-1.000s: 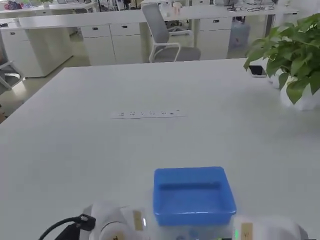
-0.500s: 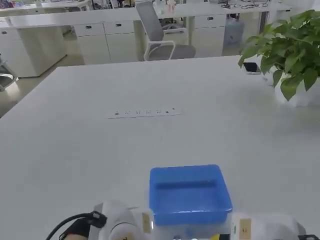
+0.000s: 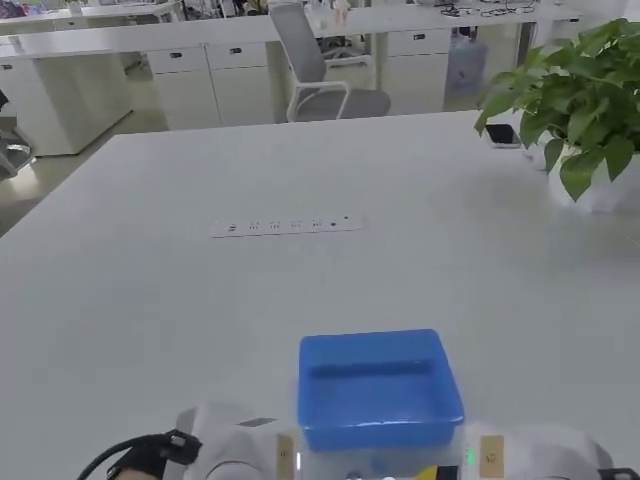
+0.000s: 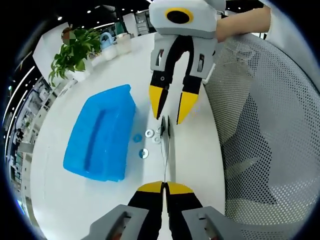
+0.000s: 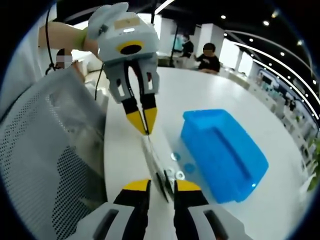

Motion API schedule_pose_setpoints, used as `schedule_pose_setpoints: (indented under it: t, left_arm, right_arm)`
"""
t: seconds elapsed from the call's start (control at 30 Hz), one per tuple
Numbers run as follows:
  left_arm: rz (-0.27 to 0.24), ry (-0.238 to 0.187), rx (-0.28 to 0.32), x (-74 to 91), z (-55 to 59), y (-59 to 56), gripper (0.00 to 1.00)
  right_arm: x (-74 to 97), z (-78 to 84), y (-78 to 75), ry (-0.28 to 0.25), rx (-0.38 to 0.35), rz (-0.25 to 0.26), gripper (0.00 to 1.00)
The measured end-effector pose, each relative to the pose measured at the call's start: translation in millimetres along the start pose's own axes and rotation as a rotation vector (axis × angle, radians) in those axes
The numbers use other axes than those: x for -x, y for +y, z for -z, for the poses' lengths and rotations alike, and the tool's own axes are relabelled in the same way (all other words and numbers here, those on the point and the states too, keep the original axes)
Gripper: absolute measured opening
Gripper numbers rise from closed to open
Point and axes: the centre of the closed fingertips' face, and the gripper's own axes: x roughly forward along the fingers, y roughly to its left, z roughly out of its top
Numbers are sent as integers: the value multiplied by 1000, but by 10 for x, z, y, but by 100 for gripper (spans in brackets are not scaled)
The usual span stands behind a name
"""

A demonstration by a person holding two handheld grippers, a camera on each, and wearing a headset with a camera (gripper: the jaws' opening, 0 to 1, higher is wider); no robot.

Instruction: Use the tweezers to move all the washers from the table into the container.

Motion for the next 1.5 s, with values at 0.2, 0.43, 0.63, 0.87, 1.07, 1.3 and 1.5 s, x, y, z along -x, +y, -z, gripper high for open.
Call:
schedule_pose_setpoints:
  t: [0.2, 0.43, 0.63, 0.87, 1.07, 1.3, 1.5]
  left_arm:
    - [-37, -42, -21, 184, -189, -9, 0]
    - [-55, -108, -76, 390, -556, -28, 0]
    - [-26, -157, -128, 436, -837, -87, 0]
    - [-9, -161, -194, 439, -1002, -138, 0]
    - [-20, -186, -191, 530, -1082, -101, 0]
    - [-42, -191, -163, 594, -1065, 35, 0]
    - [-20, -186, -140, 539, -1053, 85, 0]
  right_arm:
    - [-3, -16, 15, -5, 4, -5, 15]
    - [-7, -40, 26, -11, 18, -8, 16]
    - [-3, -28, 15, 0, 36, -1, 15]
    - [1, -30, 23, 0, 25, -11, 9]
    - [21, -162, -3, -58, 3, -4, 8]
    - [-14, -284, -95, -121, -57, -5, 9]
    - [-73, -257, -88, -106, -48, -18, 9]
